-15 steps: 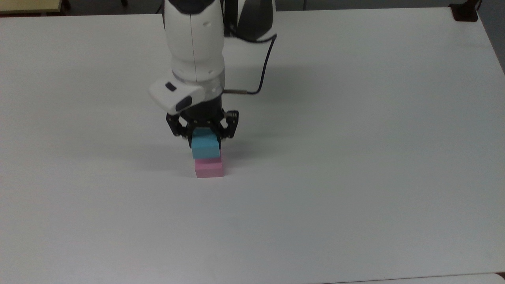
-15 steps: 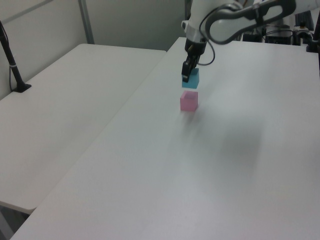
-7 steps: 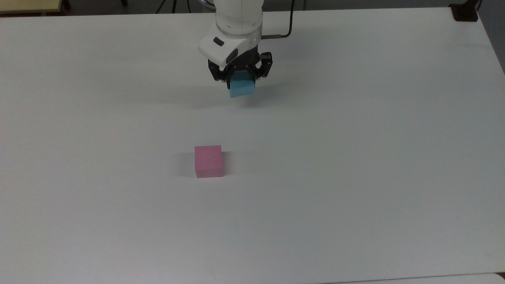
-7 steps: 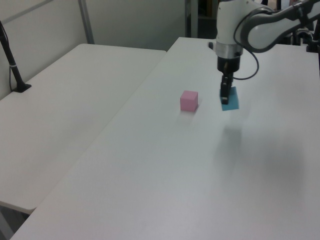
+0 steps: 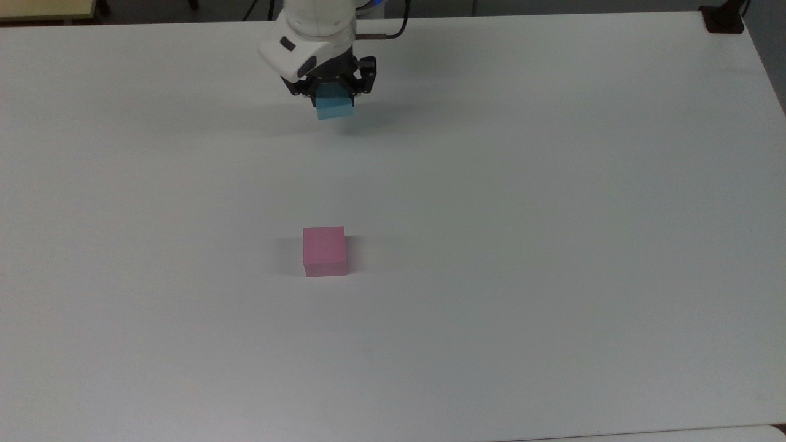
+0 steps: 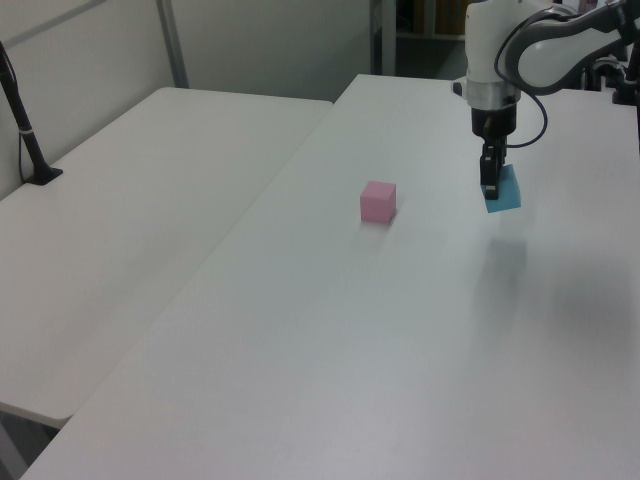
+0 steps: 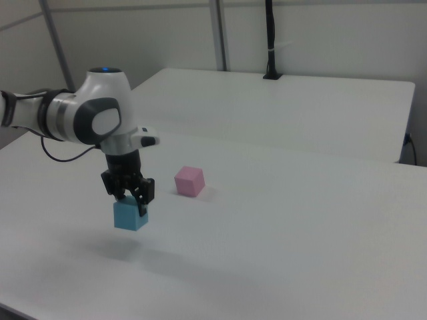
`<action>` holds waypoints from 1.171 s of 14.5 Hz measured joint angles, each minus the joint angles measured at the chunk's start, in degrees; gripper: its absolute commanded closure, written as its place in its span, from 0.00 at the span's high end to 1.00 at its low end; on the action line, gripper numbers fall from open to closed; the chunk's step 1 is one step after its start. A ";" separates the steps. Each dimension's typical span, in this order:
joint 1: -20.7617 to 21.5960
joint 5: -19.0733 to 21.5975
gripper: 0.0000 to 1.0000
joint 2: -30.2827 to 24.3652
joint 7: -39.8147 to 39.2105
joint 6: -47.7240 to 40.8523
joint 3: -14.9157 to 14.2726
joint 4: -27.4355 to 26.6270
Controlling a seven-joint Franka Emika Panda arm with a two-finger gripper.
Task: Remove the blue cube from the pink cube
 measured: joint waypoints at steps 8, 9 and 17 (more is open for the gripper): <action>-2.80 -1.11 1.00 6.83 -0.29 4.64 -0.09 -0.42; -2.99 -1.11 1.00 7.01 -0.29 4.66 -0.15 -0.42; -3.06 -1.12 1.00 4.96 -0.22 -5.60 -1.07 9.80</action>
